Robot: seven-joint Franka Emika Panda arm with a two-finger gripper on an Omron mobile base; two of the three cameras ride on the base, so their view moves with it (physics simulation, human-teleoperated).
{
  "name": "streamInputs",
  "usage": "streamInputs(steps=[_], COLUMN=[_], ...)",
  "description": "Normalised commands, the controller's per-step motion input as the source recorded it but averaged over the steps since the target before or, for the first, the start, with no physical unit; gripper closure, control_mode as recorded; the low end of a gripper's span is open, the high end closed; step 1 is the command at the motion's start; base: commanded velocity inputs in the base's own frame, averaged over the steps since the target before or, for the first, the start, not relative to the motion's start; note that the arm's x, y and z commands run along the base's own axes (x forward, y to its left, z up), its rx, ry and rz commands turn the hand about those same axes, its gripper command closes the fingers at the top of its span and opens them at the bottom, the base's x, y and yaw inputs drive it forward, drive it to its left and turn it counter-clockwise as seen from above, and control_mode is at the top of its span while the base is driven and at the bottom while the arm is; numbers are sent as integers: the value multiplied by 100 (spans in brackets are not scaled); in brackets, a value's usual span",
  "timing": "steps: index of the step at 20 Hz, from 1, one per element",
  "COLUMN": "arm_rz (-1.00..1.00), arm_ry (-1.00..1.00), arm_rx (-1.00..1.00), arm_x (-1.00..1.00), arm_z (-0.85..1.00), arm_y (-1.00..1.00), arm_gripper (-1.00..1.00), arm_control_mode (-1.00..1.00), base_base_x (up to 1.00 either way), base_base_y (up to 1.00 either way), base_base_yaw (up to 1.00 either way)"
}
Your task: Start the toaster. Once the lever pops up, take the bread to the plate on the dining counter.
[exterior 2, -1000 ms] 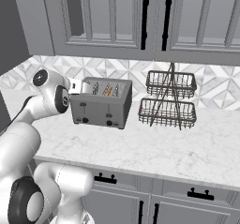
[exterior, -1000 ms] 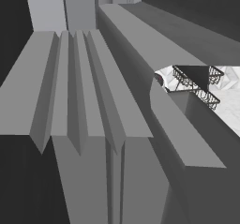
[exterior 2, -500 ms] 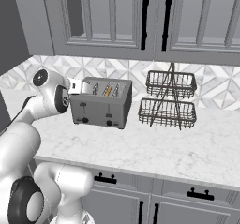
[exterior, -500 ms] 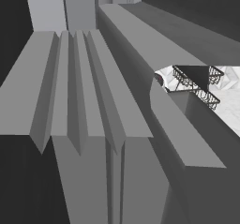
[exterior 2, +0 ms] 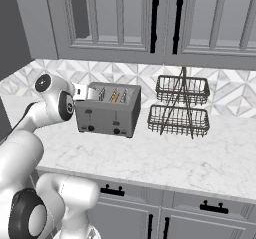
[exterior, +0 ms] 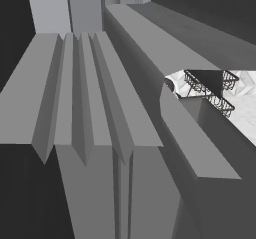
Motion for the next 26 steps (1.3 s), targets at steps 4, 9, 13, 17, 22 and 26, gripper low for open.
streamInputs(steps=[4, 9, 13, 17, 22, 26], arm_rz=[0, 0, 0, 0, 0, 0], arm_ry=[0, 0, 0, 0, 0, 0], arm_rx=[0, 0, 0, 0, 0, 0], arm_x=[0, 0, 0, 0, 0, 0], arm_z=[0, 0, 0, 0, 0, 0], arm_y=[0, 0, 0, 0, 0, 0], arm_gripper=[-100, -100, -100, -100, -100, -100], arm_control_mode=[-100, -100, -100, -100, -100, -100], base_base_x=[0, 0, 0, 0, 0, 0], base_base_y=[0, 0, 0, 0, 0, 0], base_base_yaw=[0, 0, 0, 0, 0, 0])
